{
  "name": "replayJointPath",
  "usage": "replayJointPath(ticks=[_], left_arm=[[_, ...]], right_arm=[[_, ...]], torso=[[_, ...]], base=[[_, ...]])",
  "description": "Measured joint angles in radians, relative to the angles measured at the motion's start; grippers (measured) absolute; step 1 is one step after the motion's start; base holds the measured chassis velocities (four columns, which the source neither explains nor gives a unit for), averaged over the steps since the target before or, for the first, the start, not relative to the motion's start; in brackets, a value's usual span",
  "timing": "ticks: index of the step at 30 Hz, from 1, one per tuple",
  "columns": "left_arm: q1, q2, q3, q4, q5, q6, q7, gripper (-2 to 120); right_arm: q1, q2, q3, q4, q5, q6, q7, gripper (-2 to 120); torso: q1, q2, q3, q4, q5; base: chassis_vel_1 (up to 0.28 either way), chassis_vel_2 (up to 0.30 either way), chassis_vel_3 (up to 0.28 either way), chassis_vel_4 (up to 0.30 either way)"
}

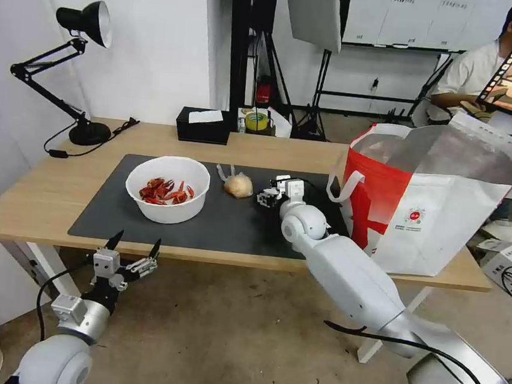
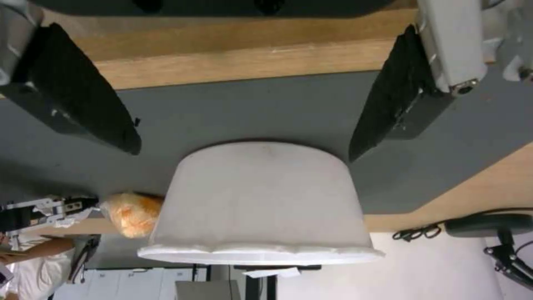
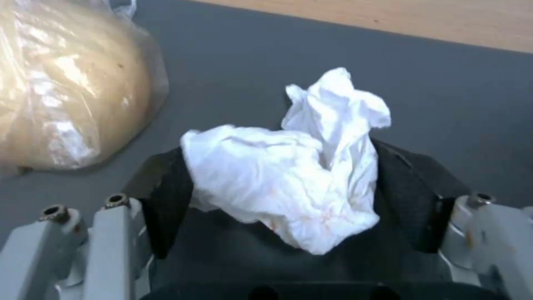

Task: Pick up the trash from the table and place it into the takeout bag.

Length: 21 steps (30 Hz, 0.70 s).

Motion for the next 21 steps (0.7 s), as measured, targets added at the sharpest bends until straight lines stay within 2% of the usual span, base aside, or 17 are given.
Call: replayJointPath(ticks=[6,9,10,12,13,15,20,21], left_arm=[[-0.003,0.001,0.005,0.001,0.0,0.0,0.0,100],[-0.005,0.001,0.008,0.001,0.0,0.001,0.0,100],[-0.005,0.001,0.008,0.001,0.0,0.001,0.0,100],[-0.005,0.001,0.009,0.0,0.0,0.001,0.0,100],[-0.005,0.001,0.009,0.0,0.0,0.001,0.0,100],[-0.005,0.001,0.009,-0.001,0.0,0.001,0.0,100],[-0.005,0.001,0.01,-0.001,0.0,0.001,0.0,100],[-0.004,-0.001,0.011,-0.002,0.0,0.001,0.0,100]], right_arm=[[-0.002,0.001,0.003,-0.007,0.0,0.0,-0.005,75],[-0.004,0.005,0.005,-0.008,0.002,-0.001,-0.005,59],[-0.004,0.005,0.005,-0.008,0.002,-0.001,-0.005,59],[-0.006,0.005,0.006,-0.008,0.002,-0.001,-0.005,49],[-0.006,0.005,0.006,-0.008,0.002,-0.001,-0.005,49],[-0.009,0.005,0.006,-0.006,0.002,-0.001,-0.004,39],[-0.014,0.003,0.008,0.001,0.0,0.002,-0.002,25],[-0.018,0.0,0.009,0.008,-0.002,0.004,0.0,16]], torso=[[0.0,0.0,0.0,0.0,0.0],[0.0,0.0,0.0,0.0002,0.0],[0.0,0.0,0.0,0.0002,0.0],[0.0,0.0,0.0,0.0002,0.0],[0.0,0.0,0.0,0.0002,0.0],[0.0,0.0,0.0,0.0002,0.0],[0.0,0.0,0.0,0.0,0.0],[0.0,0.0,0.0,-0.0002,-0.0001]], base=[[0.0,0.0,0.0,0.0],[0.0,0.0,0.0,0.0],[0.0,0.0,0.0,0.0],[0.0,0.0,0.0,0.0],[0.0,0.0,0.0,0.0],[0.0,0.0,0.0,0.0],[0.0,0.0,0.0,0.0],[0.0,0.0,0.0,0.0]])
